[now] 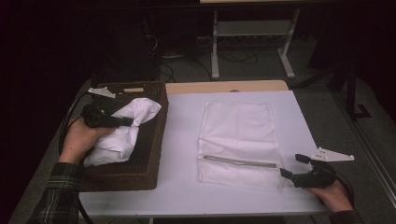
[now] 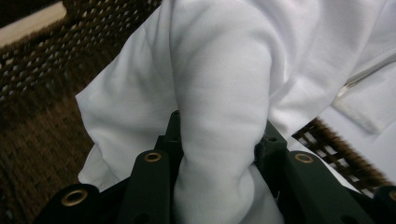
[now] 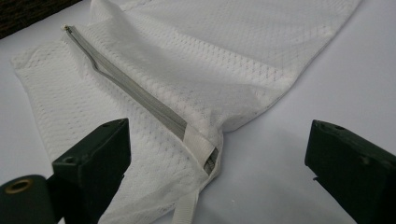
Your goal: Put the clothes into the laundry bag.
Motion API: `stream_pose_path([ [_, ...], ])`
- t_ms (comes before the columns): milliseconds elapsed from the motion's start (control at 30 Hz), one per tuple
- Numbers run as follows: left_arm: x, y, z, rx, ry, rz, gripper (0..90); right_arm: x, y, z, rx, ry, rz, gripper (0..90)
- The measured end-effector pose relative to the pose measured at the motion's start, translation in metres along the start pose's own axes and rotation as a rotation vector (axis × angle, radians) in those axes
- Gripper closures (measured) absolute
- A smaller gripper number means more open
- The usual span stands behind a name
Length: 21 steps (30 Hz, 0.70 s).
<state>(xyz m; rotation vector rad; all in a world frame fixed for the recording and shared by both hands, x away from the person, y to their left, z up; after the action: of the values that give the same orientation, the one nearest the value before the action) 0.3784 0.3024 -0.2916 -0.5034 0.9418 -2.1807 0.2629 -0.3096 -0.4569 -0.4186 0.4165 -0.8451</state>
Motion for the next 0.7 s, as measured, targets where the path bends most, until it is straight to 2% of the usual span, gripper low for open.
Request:
stream_pose_path([
  [200,0.014,-0.007,0.015,0.023,0.020,-0.021,64.9,0.000,0.000,0.001,0.001,-0.002,0.002,6.4],
  [433,0.040,-0.013,0.044,0.060,0.070,-0.062,65.0,0.000,0.000,0.001,0.002,-0.003,0.003,6.5],
  [667,0.058,-0.009,0.061,0.082,0.103,-0.103,65.0,0.001,-0.001,0.002,0.010,-0.001,0.004,6.4],
  [700,0.065,-0.005,0.065,0.087,0.112,-0.123,65.0,0.001,-0.002,0.002,0.011,0.000,0.003,6.5],
])
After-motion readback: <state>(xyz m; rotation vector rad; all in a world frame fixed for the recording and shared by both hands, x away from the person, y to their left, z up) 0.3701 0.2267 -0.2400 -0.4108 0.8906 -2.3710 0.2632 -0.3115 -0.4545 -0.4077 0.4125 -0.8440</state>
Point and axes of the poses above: each handheld gripper's, and its own axes: y roughly forward along the jaws, z roughly out of its top, x roughly to its right, the point moved 1 cm from there along y, roughly forward along the jaws, and after that the axes turned 2 degrees about x, right-handed, at the moved point
